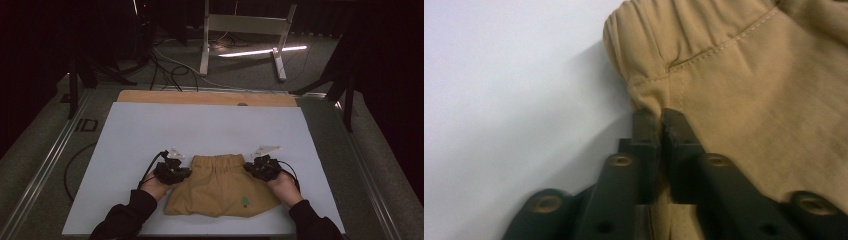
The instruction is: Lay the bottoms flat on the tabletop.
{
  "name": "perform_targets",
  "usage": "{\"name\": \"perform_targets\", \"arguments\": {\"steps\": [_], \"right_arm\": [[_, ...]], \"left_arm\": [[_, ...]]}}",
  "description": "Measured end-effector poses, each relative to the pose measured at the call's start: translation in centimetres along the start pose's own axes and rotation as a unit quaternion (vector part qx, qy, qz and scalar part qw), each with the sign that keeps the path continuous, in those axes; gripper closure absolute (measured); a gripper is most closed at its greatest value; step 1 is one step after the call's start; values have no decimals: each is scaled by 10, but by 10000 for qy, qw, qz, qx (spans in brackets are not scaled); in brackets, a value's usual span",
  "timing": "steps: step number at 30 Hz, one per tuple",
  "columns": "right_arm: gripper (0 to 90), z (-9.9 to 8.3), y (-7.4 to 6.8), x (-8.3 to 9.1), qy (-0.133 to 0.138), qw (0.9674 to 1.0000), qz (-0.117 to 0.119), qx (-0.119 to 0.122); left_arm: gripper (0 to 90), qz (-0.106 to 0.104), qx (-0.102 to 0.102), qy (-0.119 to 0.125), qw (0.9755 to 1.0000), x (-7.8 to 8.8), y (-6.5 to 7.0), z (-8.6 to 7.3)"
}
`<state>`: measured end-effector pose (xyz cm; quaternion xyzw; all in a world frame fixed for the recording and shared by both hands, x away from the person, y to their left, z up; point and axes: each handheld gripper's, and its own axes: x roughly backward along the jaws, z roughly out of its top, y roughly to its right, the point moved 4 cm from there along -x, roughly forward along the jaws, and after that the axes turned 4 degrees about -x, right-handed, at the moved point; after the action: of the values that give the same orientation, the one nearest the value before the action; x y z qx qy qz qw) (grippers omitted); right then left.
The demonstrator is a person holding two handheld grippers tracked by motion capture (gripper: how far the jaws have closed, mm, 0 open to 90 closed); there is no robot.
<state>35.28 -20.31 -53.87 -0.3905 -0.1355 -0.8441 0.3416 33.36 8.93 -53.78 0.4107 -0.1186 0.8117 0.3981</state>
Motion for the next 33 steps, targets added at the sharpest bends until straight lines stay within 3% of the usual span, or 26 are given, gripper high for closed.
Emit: {"name": "perform_targets", "arguments": {"steps": [7, 15, 19, 20, 21, 25, 27, 30, 33], "right_arm": [[879, 7, 3, 14, 306, 9995, -109, 24], [880, 27, 11, 29, 732, 9972, -175, 21], [880, 40, 16, 32, 866, 9960, -215, -56], [880, 45, 18, 32, 920, 9954, -250, -49], [879, 58, 23, 32, 1012, 9944, -304, -86], [879, 73, 32, 29, 1109, 9929, -392, -171], [879, 88, 43, 22, 1186, 9911, -478, -359], [878, 102, 53, 13, 1144, 9904, -606, -479], [878, 114, 60, 4, 1096, 9888, -818, -602]], "left_arm": [[892, 122, -168, 138, 9997, 12, -2, 8], [893, 295, -242, 621, 9973, 38, -13, 37], [893, 423, -335, 681, 9962, 46, -21, 51], [893, 540, -330, 710, 9955, 49, -29, 62], [892, 578, -289, 748, 9951, 50, -33, 67], [891, 766, -305, 781, 9935, 48, -45, 82], [891, 968, -300, 764, 9919, 43, -58, 94], [889, 1136, -254, 700, 9907, 35, -74, 107], [884, 1338, -307, 782, 9874, 26, -86, 118]]}}
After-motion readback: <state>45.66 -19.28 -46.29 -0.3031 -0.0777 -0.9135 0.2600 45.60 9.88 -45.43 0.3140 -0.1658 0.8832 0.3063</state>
